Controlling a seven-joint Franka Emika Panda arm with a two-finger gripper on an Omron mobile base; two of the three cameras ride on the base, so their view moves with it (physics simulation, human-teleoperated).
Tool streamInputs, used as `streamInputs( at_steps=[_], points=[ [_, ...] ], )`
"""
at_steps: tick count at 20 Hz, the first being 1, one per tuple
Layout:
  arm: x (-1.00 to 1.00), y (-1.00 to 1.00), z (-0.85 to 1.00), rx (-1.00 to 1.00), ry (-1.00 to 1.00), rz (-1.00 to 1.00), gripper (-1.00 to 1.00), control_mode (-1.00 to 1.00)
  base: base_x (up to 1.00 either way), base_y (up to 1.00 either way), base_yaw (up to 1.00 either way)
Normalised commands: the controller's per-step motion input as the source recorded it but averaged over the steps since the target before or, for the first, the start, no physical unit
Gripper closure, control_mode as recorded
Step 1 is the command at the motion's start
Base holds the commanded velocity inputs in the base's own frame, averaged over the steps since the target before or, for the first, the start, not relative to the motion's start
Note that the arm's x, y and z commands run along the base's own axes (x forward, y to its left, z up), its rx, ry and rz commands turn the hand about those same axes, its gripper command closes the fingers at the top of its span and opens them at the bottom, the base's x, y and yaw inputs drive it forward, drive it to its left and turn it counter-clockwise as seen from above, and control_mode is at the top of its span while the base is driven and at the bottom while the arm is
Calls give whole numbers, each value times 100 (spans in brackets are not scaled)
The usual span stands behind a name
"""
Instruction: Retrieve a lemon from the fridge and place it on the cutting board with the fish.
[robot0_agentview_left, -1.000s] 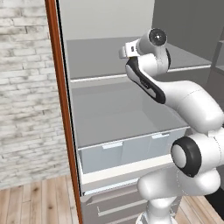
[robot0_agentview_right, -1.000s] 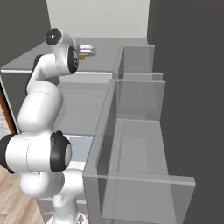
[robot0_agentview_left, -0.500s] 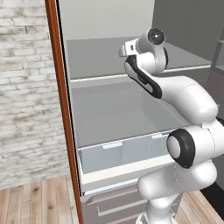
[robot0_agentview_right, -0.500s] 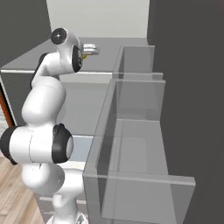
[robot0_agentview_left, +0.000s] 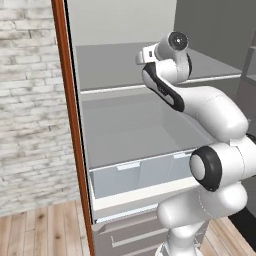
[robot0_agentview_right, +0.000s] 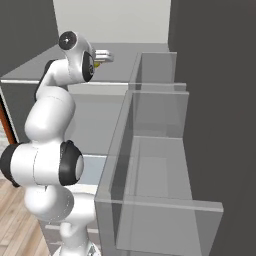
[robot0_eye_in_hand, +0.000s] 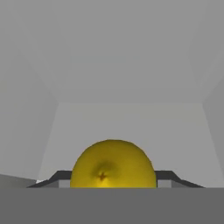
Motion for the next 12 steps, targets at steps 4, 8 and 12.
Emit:
streamInputs(
  at_steps=[4,8,12],
  points=[
    [0,1,0,0,0,0,100,-100,0,0,0],
    [-41,0,0,0,-12,-2,100,-100,0,0,0],
    [-97,0,20,0,-18,0,100,-100,0,0,0]
  ],
)
